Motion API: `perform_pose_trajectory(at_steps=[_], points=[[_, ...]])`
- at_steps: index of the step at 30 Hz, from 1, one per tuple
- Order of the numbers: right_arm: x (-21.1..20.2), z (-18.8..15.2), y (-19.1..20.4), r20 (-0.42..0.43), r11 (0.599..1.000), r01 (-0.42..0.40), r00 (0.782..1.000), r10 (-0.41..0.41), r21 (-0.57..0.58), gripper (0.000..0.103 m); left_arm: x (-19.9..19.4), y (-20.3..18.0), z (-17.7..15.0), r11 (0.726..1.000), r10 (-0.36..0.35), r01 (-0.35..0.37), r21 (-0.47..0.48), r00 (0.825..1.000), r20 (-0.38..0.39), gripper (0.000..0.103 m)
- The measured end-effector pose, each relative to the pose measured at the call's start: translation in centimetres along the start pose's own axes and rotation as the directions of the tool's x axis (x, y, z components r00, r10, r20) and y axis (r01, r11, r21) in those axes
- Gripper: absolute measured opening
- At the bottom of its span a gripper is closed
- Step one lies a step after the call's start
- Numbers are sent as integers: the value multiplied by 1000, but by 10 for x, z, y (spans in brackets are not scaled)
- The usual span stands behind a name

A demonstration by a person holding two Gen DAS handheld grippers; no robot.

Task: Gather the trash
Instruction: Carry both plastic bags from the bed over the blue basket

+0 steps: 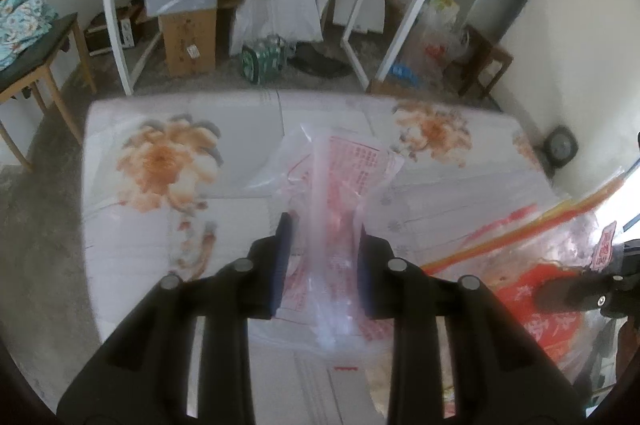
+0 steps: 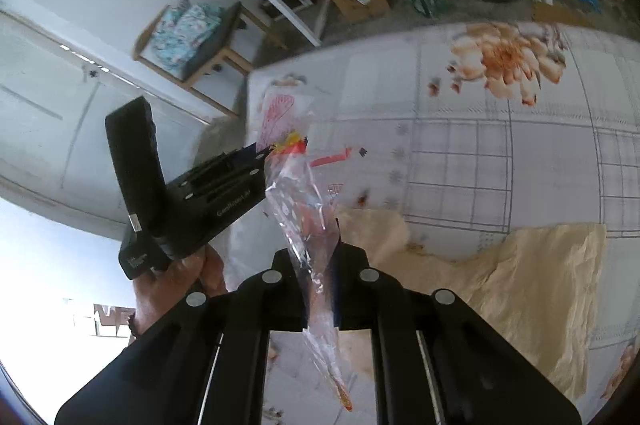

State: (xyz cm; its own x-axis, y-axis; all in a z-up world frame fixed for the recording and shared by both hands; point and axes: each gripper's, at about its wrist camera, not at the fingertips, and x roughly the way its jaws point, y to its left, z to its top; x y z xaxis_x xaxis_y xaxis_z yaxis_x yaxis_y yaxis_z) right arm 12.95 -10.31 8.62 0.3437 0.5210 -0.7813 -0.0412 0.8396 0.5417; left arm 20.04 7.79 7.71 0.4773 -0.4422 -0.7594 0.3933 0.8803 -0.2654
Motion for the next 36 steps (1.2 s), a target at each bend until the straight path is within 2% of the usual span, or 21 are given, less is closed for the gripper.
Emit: perform_pose_trajectory(at_steps=[8, 12, 16, 19, 22, 24, 26, 27, 28, 29, 31, 33, 34, 36], points=[[-58, -24, 34, 75, 998, -6, 997, 10, -58, 8, -85, -3, -19, 1000, -4, 6, -12, 995, 100, 27], [-79, -54, 61, 88, 993, -24, 996, 34, -117, 8, -150, -10, -59, 1000, -4, 3, 7, 986, 165, 27], [-85, -95, 91, 66, 979, -66, 995, 80, -192, 8, -223, -5, -134, 999, 44, -42, -14, 976, 211, 27], [-79, -135, 119, 21, 960, -118, 992, 127, -253, 8, -276, 8, -210, 990, 129, -114, -77, 966, 226, 27], [-62, -186, 151, -53, 926, -184, 983, 177, -329, 8, -319, 26, -297, 963, 234, -200, -178, 951, 200, 27], [-45, -225, 173, -117, 896, -218, 975, 187, -386, 8, -341, 40, -368, 921, 328, -284, -266, 935, 138, 27], [-24, -264, 193, -191, 868, -262, 962, 197, -422, 8, -352, 57, -432, 874, 367, -321, -364, 928, 63, 27], [-13, -283, 203, -223, 854, -274, 956, 192, -441, 8, -353, 68, -475, 833, 398, -363, -419, 917, -2, 27], [-2, -300, 211, -254, 841, -287, 949, 186, -458, 8, -352, 78, -507, 798, 405, -379, -470, 913, -48, 27], [12, -320, 220, -288, 827, -302, 941, 178, -474, 8, -349, 90, -550, 748, 392, -380, -544, 914, -100, 27], [39, -359, 235, -356, 803, -329, 921, 157, -496, 8, -336, 105, -607, 681, 415, -444, -582, 889, -193, 27], [66, -390, 244, -410, 791, -348, 902, 135, -504, 8, -317, 123, -660, 609, 379, -442, -658, 892, -249, 27], [84, -411, 250, -436, 782, -349, 893, 111, -516, 8, -307, 129, -678, 587, 377, -462, -665, 883, -281, 27], [108, -439, 254, -478, 778, -358, 874, 86, -515, 8, -282, 142, -713, 538, 341, -472, -698, 879, -332, 27]])
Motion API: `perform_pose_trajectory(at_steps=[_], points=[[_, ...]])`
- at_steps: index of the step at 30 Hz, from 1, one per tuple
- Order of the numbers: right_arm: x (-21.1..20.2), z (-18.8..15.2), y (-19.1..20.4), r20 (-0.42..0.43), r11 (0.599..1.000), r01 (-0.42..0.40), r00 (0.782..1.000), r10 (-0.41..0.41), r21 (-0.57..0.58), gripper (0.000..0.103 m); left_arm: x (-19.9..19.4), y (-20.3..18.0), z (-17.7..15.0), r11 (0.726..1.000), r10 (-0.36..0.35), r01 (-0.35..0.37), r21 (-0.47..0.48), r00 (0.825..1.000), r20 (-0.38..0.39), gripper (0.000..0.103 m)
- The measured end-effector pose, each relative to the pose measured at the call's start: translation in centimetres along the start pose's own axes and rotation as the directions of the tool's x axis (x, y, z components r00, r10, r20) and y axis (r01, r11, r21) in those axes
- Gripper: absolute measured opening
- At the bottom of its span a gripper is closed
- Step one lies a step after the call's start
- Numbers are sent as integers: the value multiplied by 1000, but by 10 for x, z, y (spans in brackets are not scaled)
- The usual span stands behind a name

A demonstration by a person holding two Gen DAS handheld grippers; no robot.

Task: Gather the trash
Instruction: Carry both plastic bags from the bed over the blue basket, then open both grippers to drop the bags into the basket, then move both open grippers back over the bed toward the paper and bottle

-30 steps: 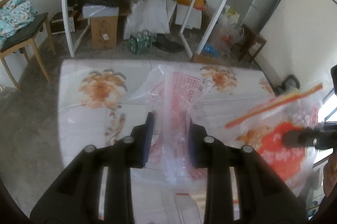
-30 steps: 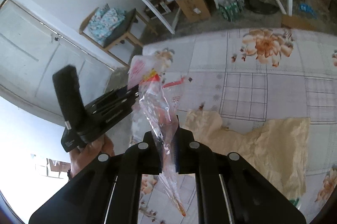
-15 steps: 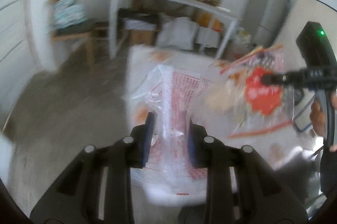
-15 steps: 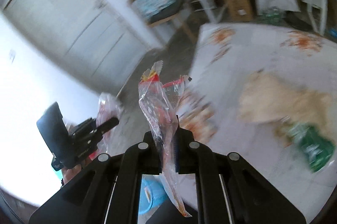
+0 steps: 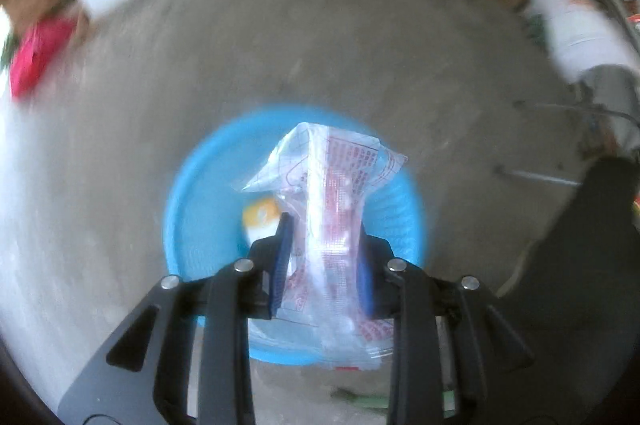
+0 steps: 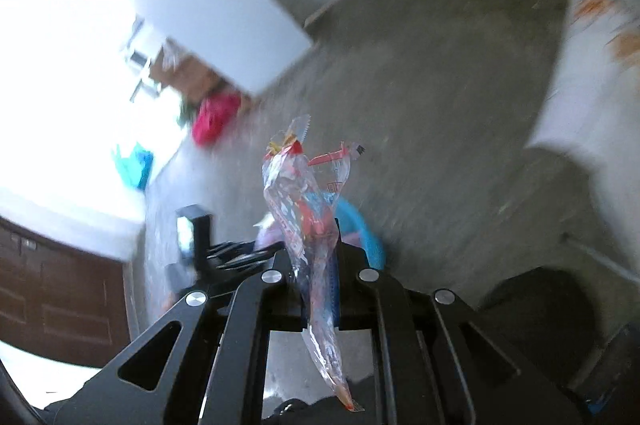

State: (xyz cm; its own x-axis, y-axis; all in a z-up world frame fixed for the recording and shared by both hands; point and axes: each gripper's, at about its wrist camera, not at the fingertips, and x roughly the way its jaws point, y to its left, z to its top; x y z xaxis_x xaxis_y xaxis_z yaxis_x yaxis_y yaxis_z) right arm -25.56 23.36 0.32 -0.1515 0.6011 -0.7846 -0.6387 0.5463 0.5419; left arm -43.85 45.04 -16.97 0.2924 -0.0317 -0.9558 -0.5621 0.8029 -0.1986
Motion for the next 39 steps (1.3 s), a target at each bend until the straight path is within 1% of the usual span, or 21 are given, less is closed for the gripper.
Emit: perform_pose_trajectory(at_steps=[2, 4, 6, 7, 8, 9, 13, 15, 18, 21, 22, 24, 25, 26, 28, 30, 31, 33, 36, 38, 39], points=[[34, -14, 12, -49, 1000, 6, 999, -7, -24, 8, 39, 15, -13, 999, 37, -39, -32, 998, -59, 27], [59, -24, 18, -88, 1000, 6, 996, -8, -22, 8, 63, 27, -21, 997, 25, -32, -71, 995, -96, 31], [76, -30, 23, -113, 1000, 12, 993, -15, -28, 8, 81, 39, -25, 992, 48, -60, -107, 992, -114, 48], [84, -32, 26, -129, 999, 14, 992, -19, -34, 8, 86, 43, -22, 990, 41, -56, -129, 992, -115, 51], [91, -34, 29, -139, 999, 15, 990, -20, -39, 8, 87, 48, -22, 986, 38, -54, -156, 993, -108, 59], [95, -33, 32, -144, 999, 20, 989, -27, -45, 8, 86, 52, -23, 985, 36, -52, -167, 994, -99, 62], [116, -32, 44, -176, 996, 41, 983, -54, -77, 8, 64, 67, -24, 979, -5, 0, -203, 1000, -25, 65], [129, -30, 48, -188, 995, 46, 980, -63, -90, 8, 51, 76, -23, 977, -2, 5, -215, 1000, 12, 66], [157, -29, 63, -215, 992, 38, 975, -64, -122, 8, 30, 87, -30, 966, -13, 32, -256, 997, 75, 66], [187, -31, 78, -223, 983, 48, 971, -87, -176, 9, 14, 101, -35, 955, -13, 47, -293, 993, 116, 66], [196, -33, 81, -228, 980, 50, 969, -94, -193, 12, 6, 107, -44, 950, -12, 51, -308, 992, 126, 66], [216, -36, 85, -229, 970, 76, 965, -130, -233, 45, -1, 120, -52, 944, -8, 51, -325, 991, 134, 69], [227, -39, 85, -217, 962, 98, 964, -155, -253, 83, -2, 126, -54, 941, -4, 49, -335, 991, 136, 70], [236, -42, 85, -211, 954, 108, 963, -170, -278, 98, 1, 128, -54, 939, 1, 46, -341, 991, 137, 71], [257, -54, 78, -248, 942, 111, 949, -195, -317, 98, -1, 131, -56, 935, -1, 50, -351, 990, 140, 71], [266, -61, 68, -308, 951, 119, 928, -208, -284, 98, -7, 131, -56, 937, 14, 38, -346, 989, 146, 71], [264, -61, 65, -316, 959, 115, 928, -197, -261, 98, -8, 130, -55, 937, 16, 39, -347, 988, 153, 71], [251, -56, 67, -263, 959, 113, 948, -182, -259, 98, -10, 127, -52, 934, 11, 52, -353, 985, 173, 71], [212, -45, 70, -154, 968, 85, 980, -124, -236, 98, -25, 115, -41, 939, -7, 82, -335, 976, 219, 71], [180, -38, 69, -93, 971, 77, 991, -100, -224, 98, -39, 100, -29, 946, -21, 102, -308, 966, 257, 71], [155, -34, 66, -51, 973, 73, 995, -86, -218, 98, -51, 88, -18, 952, -38, 123, -280, 956, 291, 71]])
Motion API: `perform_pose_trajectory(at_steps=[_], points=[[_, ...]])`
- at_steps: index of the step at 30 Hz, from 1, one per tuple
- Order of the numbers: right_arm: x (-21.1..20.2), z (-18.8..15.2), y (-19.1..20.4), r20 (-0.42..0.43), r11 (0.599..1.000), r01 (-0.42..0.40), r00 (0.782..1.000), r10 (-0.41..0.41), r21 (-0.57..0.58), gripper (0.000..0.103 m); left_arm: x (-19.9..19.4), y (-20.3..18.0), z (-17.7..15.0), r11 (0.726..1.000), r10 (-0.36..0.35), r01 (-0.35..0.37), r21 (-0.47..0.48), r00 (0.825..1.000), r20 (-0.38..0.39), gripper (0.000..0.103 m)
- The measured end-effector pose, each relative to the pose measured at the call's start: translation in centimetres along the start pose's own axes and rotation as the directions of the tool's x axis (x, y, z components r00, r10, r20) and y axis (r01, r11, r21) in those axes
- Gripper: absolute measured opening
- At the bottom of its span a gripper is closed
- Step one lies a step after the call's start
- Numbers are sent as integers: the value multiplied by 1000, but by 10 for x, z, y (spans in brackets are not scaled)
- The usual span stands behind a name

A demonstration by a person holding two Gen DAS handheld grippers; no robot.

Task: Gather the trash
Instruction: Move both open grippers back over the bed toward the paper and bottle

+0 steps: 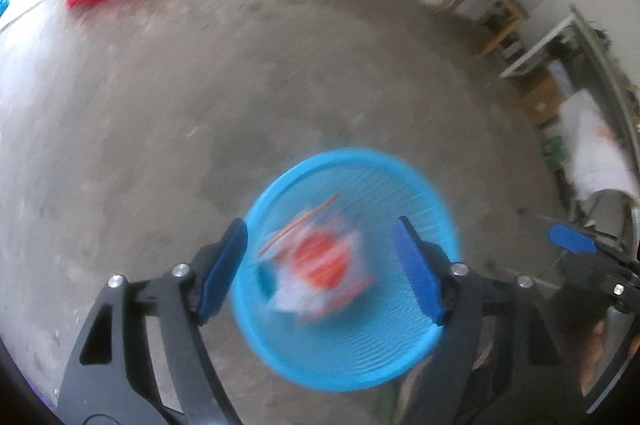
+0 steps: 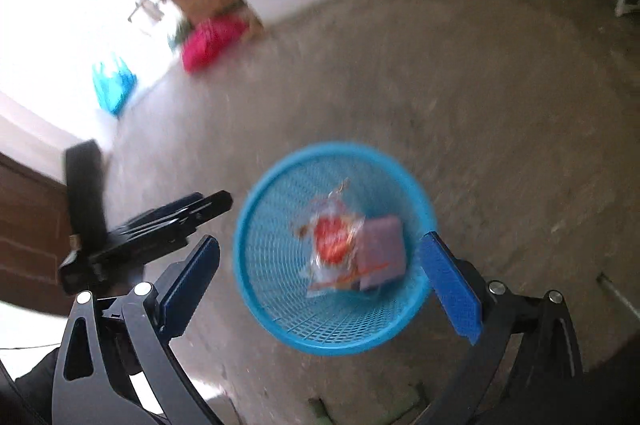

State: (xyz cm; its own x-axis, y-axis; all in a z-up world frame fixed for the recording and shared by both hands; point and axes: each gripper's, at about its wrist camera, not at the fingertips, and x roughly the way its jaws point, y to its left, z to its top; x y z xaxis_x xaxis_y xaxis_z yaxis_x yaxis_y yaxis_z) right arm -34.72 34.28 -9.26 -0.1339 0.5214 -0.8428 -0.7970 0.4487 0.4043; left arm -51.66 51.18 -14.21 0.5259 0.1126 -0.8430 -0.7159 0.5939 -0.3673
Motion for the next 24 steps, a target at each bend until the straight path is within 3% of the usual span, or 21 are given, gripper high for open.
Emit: perform_pose_trajectory(at_steps=[4, 7, 9, 12, 13, 15, 16, 18, 20, 22, 24], points=[[-100, 3, -32, 185, 998, 49, 981, -53, 25, 98, -29, -77, 35, 985, -108, 94, 145, 990, 90, 75], [-188, -7, -73, 325, 988, 133, 933, -153, 83, 97, -48, -164, 56, 928, -267, 226, 296, 958, 107, 81], [-240, -19, -106, 388, 970, 182, 892, -233, 164, 97, -54, -235, 65, 858, -384, 332, 391, 921, 61, 83], [-326, -55, -171, 447, 897, 275, 792, -415, 347, 98, -56, -342, 62, 730, -498, 451, 513, 866, -51, 83], [-343, -65, -186, 449, 875, 291, 770, -454, 386, 98, -53, -378, 56, 685, -526, 489, 540, 845, -99, 83], [-382, -91, -218, 447, 821, 315, 717, -535, 477, 98, -45, -453, 43, 600, -559, 552, 579, 807, -190, 83], [-406, -108, -235, 442, 782, 331, 679, -586, 528, 98, -40, -488, 35, 561, -565, 576, 595, 791, -234, 83], [-439, -140, -261, 420, 710, 362, 612, -670, 604, 98, -34, -547, 17, 494, -570, 604, 626, 768, -291, 83], [-462, -167, -284, 414, 662, 355, 563, -715, 660, 98, -24, -616, -4, 422, -569, 624, 658, 747, -344, 83], [-483, -194, -304, 405, 606, 332, 506, -761, 723, 98, -7, -660, -16, 406, -556, 632, 660, 744, -370, 83], [-493, -222, -324, 404, 567, 277, 471, -784, 776, 98, 13, -705, -31, 408, -531, 635, 656, 749, -396, 83]])
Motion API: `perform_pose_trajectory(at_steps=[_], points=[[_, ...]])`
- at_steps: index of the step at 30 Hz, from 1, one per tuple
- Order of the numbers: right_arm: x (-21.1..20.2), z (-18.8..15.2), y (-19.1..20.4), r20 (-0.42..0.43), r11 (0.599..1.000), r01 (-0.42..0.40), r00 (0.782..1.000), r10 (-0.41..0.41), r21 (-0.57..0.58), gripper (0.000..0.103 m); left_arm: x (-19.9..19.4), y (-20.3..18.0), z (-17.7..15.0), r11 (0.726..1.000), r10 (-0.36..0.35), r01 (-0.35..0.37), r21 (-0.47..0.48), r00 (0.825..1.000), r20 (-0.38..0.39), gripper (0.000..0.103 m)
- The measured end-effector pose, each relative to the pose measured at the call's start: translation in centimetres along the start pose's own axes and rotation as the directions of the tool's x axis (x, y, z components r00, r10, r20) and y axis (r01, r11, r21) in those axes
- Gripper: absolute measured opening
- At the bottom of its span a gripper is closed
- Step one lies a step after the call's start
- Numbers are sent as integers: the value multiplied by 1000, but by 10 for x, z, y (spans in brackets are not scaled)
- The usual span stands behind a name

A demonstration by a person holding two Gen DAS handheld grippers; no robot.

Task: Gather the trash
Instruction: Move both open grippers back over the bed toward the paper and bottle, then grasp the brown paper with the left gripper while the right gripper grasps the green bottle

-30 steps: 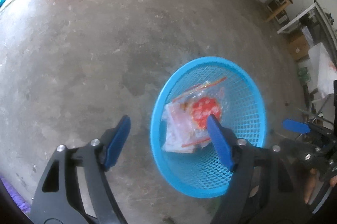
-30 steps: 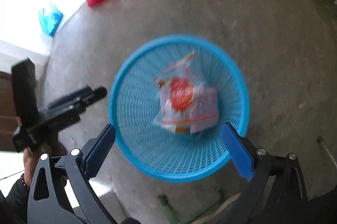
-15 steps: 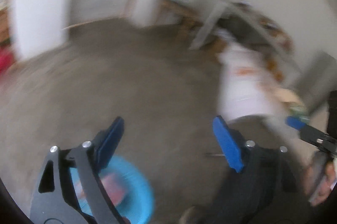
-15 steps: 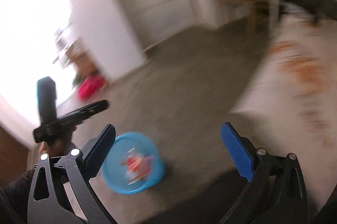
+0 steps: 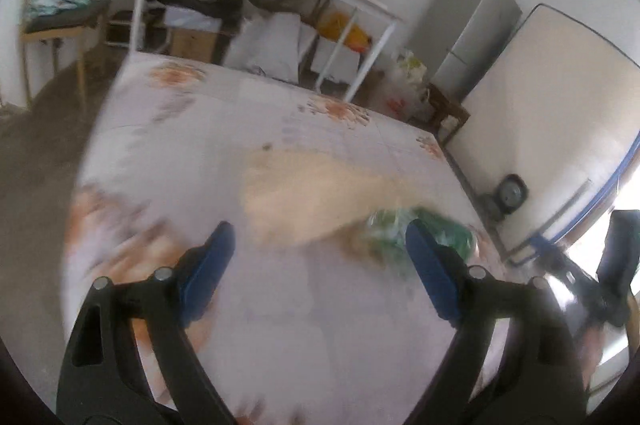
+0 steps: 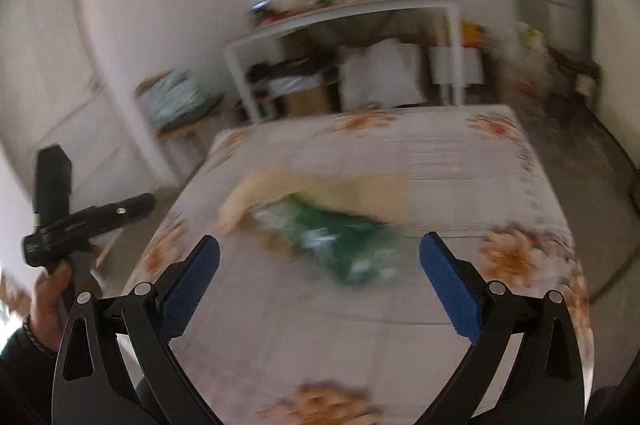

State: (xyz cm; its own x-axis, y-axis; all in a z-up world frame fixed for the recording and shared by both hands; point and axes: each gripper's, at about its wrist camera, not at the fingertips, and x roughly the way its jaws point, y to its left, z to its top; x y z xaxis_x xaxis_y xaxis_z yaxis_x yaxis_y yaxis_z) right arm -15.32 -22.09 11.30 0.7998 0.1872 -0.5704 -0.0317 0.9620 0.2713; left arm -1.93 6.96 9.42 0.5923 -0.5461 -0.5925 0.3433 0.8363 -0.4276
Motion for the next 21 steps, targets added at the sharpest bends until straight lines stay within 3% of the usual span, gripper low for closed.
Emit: perform_pose_trajectory(at_steps=[4, 6, 9, 13, 15, 16, 18, 19, 21], points=[[10, -11, -35, 15, 998, 6, 1000, -7, 68, 98, 55, -11, 16, 1000, -17, 15, -27, 999, -50, 84], [18, -16, -39, -10, 997, -2, 1000, 2, 71, 98, 75, -16, 16, 999, -26, 24, -27, 997, -74, 90], [29, -22, -41, -45, 997, -29, 998, 32, 65, 98, 95, -27, 11, 999, 29, -27, 17, 995, -98, 91], [32, -25, -38, -53, 998, -49, 997, 52, 50, 98, 103, -29, 6, 1000, 12, -10, 18, 994, -108, 88], [29, -27, -36, -53, 997, -52, 997, 55, 53, 98, 102, -27, 4, 1000, -17, 17, 5, 995, -103, 57], [29, -27, -37, -53, 997, -54, 997, 57, 55, 98, 99, -27, 4, 1000, -29, 29, -1, 995, -93, 49], [28, -27, -38, -50, 996, -55, 997, 58, 67, 98, 94, -33, 8, 1000, 3, -1, 29, 998, -70, 5], [27, -27, -38, -48, 996, -54, 997, 58, 68, 98, 93, -36, 10, 999, 11, -8, 42, 998, -67, 0], [27, -27, -39, -46, 996, -55, 997, 58, 74, 98, 91, -40, 12, 999, -3, 6, 49, 997, -75, 0]])
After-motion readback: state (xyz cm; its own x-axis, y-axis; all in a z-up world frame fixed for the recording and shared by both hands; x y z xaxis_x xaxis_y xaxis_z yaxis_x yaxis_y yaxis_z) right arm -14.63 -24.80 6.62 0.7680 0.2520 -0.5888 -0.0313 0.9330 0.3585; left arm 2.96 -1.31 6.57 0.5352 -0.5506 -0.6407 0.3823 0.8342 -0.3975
